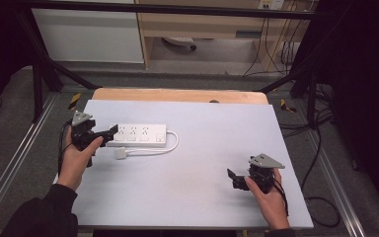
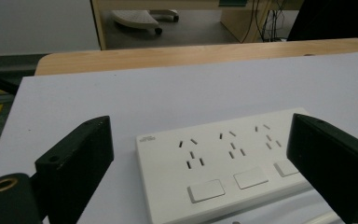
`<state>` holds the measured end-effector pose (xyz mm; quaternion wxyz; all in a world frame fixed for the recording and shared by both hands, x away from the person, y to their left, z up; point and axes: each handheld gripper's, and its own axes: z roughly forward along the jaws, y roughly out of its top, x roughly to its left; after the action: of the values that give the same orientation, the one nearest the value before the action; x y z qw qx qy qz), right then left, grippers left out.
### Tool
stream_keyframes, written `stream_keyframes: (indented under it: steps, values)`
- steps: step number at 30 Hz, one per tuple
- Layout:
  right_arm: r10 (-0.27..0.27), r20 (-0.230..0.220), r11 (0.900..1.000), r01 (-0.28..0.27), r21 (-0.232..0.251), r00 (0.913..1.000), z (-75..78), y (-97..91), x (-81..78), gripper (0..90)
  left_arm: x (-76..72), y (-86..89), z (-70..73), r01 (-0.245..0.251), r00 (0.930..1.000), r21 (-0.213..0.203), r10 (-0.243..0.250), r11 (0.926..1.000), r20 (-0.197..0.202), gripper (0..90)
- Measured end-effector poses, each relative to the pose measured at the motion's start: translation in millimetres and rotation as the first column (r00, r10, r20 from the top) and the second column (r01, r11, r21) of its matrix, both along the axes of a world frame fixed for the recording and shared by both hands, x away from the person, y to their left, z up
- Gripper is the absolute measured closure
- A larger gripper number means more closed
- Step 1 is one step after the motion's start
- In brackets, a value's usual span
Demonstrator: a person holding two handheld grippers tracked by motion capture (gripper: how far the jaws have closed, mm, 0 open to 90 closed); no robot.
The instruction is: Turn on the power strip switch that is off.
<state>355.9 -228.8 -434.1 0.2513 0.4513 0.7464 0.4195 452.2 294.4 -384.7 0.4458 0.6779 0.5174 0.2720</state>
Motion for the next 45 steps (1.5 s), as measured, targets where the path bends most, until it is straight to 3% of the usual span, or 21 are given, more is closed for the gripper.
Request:
stream_keyframes:
  steps: [8,13,17,29,40,45]
  values:
    - [0.011,0.004,0.9999,-0.011,-0.001,0.9999,0.8,1.1,-0.8,2.6,6.1,-13.4,-10.4,0.050,0.9963,0.054,-0.046,0.9973,-0.072,7.2]
    - [0.011,0.002,0.9999,-0.011,-0.011,0.9999,0.3,2.0,-0.6,2.7,7.9,-23.1,-14.8,0.067,0.9948,0.065,-0.062,0.9956,-0.080,7.9]
    - [0.015,0.015,0.9998,-0.014,-0.014,0.9998,1.1,1.5,-1.2,3.2,10.2,-28.5,-19.0,0.075,0.9954,0.071,-0.071,0.9946,-0.064,10.5]
    - [0.016,-0.002,0.9998,-0.016,-0.011,0.9999,-0.9,1.7,0.4,3.3,18.7,-24.4,-25.8,0.049,0.9960,0.052,-0.045,0.9974,-0.077,15.6]
    - [0.022,-0.006,0.9996,-0.022,-0.018,0.9997,-1.2,2.8,0.1,3.2,20.8,-25.7,-31.5,0.051,0.9921,0.070,-0.043,0.9962,-0.118,41.7]
    - [0.019,-0.003,0.9998,-0.019,-0.011,0.9998,-0.3,2.8,-1.8,2.9,20.3,-31.2,-32.8,0.089,0.9883,0.060,-0.080,0.9943,-0.130,48.7]
